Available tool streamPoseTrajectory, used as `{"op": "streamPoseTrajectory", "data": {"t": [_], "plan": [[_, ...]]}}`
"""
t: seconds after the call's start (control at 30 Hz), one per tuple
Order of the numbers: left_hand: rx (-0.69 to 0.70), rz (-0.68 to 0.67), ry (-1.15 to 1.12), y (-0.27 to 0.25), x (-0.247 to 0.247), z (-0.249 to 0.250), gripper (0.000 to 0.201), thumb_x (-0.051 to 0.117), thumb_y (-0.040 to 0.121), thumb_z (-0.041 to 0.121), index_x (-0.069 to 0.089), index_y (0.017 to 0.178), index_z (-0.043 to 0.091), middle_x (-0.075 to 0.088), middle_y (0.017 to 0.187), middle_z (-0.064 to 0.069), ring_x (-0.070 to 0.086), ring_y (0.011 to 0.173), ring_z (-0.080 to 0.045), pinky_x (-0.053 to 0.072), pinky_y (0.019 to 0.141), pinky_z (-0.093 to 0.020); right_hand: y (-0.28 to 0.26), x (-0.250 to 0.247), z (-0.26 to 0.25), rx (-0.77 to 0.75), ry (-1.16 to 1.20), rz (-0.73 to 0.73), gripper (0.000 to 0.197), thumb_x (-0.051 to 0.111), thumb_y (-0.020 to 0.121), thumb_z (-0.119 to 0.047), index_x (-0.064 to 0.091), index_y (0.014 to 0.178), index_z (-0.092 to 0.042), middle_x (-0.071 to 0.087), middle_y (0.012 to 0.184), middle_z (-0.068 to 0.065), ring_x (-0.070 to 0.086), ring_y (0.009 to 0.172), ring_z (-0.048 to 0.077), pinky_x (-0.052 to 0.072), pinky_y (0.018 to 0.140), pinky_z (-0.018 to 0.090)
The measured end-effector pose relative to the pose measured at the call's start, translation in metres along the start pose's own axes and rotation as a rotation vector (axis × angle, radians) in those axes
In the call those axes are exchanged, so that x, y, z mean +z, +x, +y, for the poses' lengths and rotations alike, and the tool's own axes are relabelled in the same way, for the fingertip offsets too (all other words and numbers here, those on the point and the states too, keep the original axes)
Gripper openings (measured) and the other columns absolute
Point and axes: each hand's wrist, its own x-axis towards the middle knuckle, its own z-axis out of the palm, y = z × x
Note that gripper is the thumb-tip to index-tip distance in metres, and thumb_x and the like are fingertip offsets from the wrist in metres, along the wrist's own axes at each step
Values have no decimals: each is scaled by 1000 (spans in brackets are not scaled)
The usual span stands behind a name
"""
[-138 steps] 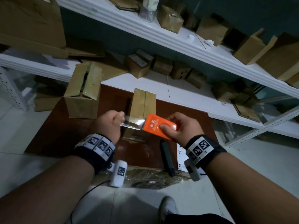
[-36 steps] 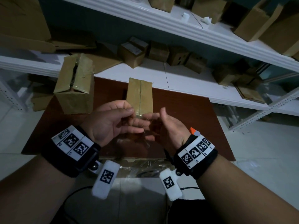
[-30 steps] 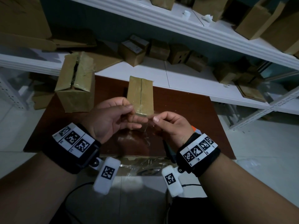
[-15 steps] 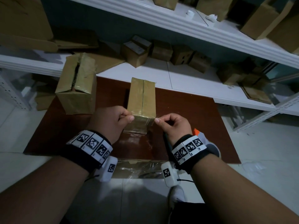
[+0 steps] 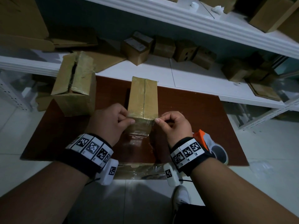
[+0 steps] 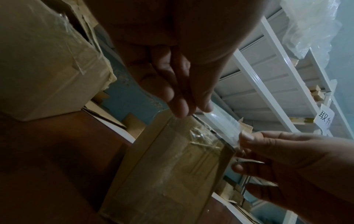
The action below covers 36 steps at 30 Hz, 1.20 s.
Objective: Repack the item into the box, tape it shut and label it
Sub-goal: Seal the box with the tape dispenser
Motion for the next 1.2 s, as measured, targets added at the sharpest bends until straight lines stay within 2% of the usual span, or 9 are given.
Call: {"op": "streamPoseTrajectory", "data": {"t": [0.37, 0.47, 0.53, 0.6, 0.67, 0.77, 1.0, 1.07, 1.2], "plan": [[-24, 10, 108, 11, 10, -6, 46, 69, 85, 53, 62, 122, 25, 62, 78, 15, 61, 75, -8, 50, 68, -28, 1, 8, 3, 62, 94, -13, 14, 78, 84, -24, 66, 77, -23, 72, 91, -14, 65, 85, -6, 43, 70, 0], [-21, -8, 96, 12, 11, -11, 45, 68, 83, 57, 67, 116, 27, 62, 91, 10, 61, 81, -10, 54, 75, -32, -2, 8, 2, 92, 151, -7, 14, 80, 83, -22, 66, 87, -24, 71, 90, -12, 65, 82, -8, 46, 70, 3], [10, 12, 70, 13, 12, -16, 42, 71, 81, 52, 71, 112, 24, 59, 101, 8, 60, 87, -10, 54, 79, -33, -4, 10, 6, 150, 289, -22, 38, 83, 78, -14, 61, 108, -21, 71, 101, -7, 69, 90, -4, 53, 79, 12], [-2, -1, -5, 15, 13, -20, 47, 75, 80, 47, 66, 121, 25, 60, 119, 6, 61, 102, -12, 54, 88, -36, -6, 12, 7, 212, 399, -54, 57, 83, 76, -9, 55, 124, -19, 69, 116, -4, 70, 102, 4, 57, 88, 24], [-54, -68, -149, 14, 14, -20, 65, 79, 80, 39, 53, 138, 31, 57, 135, 7, 59, 117, -13, 52, 97, -36, -7, 13, 8, 214, 411, -81, 56, 80, 78, -7, 56, 129, -14, 69, 116, -6, 68, 105, 1, 55, 89, 21], [-27, -92, -238, 14, 17, -20, 61, 78, 82, 35, 55, 138, 31, 62, 133, 10, 59, 118, -5, 51, 101, -39, -6, 13, 6, 202, 401, -69, 35, 75, 83, 0, 67, 116, -7, 72, 97, -12, 69, 90, -7, 53, 79, 10], [-95, -72, -364, 12, 17, -26, 42, 81, 69, 54, 71, 107, 40, 71, 110, 17, 65, 104, -2, 60, 85, -41, -14, 17, 12, 278, 474, -33, 19, 72, 88, -10, 75, 105, -17, 78, 95, -4, 73, 96, 12, 58, 88, 31], [-105, -43, -396, 11, 21, -26, 43, 78, 60, 65, 69, 95, 42, 72, 100, 15, 67, 98, -5, 62, 75, -43, -15, 17, 8, 292, 454, 3, 10, 78, 85, -21, 76, 95, -19, 78, 87, -2, 74, 85, 11, 59, 80, 31], [-133, -16, -413, 13, 27, -22, 30, 81, 67, 54, 64, 87, 39, 71, 90, 13, 69, 89, -10, 62, 72, -46, -9, 24, 0, 380, 430, 109, 17, 82, 81, -25, 72, 72, -14, 71, 64, -6, 64, 57, 4, 52, 57, 20]]}}
